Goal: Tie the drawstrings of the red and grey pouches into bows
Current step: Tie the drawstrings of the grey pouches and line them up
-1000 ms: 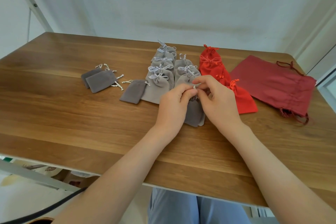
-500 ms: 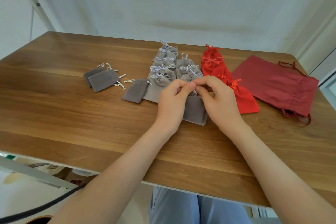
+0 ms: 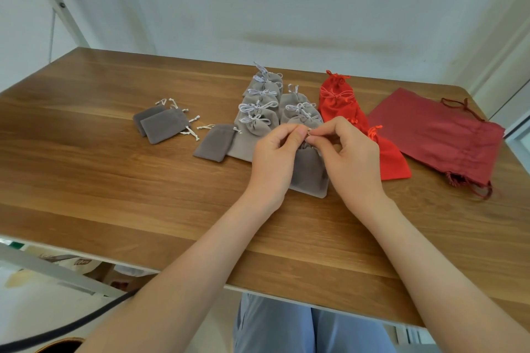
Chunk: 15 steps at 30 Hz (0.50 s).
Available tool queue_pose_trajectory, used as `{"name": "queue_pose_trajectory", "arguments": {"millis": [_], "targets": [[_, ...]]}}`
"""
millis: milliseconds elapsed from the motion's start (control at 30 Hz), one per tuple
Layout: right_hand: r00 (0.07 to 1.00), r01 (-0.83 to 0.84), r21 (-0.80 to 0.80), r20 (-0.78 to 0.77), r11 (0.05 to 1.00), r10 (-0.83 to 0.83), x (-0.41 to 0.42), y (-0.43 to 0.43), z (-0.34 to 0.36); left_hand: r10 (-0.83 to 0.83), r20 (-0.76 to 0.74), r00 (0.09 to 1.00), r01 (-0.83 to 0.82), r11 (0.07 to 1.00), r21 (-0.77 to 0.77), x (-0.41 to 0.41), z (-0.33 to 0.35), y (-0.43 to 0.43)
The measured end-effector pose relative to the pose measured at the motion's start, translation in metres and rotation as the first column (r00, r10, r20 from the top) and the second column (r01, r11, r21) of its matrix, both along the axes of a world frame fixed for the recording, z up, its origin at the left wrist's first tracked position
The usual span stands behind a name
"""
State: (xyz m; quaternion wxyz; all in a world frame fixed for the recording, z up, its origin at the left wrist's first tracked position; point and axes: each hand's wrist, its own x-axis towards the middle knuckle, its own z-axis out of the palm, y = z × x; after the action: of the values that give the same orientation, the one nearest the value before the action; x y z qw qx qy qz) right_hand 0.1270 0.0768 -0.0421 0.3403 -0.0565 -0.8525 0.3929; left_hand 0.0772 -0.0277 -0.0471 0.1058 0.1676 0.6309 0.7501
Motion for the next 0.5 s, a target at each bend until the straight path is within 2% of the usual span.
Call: {"name": "queue_pose_trajectory", "arguments": {"millis": [100, 200, 367, 500], "targets": [[1.000, 0.003, -0.008, 0.026, 1.000, -0.003, -0.0002, 0.0000, 0.0000, 0.010, 0.012, 1.000, -0.010, 1.000, 0.019, 0.0012, 0.0022, 0.0000], [0.998, 0.000, -0.105, 0.063, 0.994, 0.006, -0.0006, -0.0025, 0.0014, 0.039, -0.016, 0.999, -0.039, 0.999, 0.023, 0.0014, 0.0029, 0.0004], [0.996, 0.038, -0.235, 0.087, 0.971, -0.018, -0.0023, -0.0032, 0.0034, 0.003, -0.192, 0.981, -0.010, 0.999, -0.035, 0.0040, 0.0028, -0.0004], [0.992, 0.061, -0.255, 0.126, 0.965, -0.029, -0.0043, -0.0016, 0.0015, 0.010, -0.244, 0.970, -0.034, 0.995, -0.093, 0.0048, -0.0010, -0.0002]]}}
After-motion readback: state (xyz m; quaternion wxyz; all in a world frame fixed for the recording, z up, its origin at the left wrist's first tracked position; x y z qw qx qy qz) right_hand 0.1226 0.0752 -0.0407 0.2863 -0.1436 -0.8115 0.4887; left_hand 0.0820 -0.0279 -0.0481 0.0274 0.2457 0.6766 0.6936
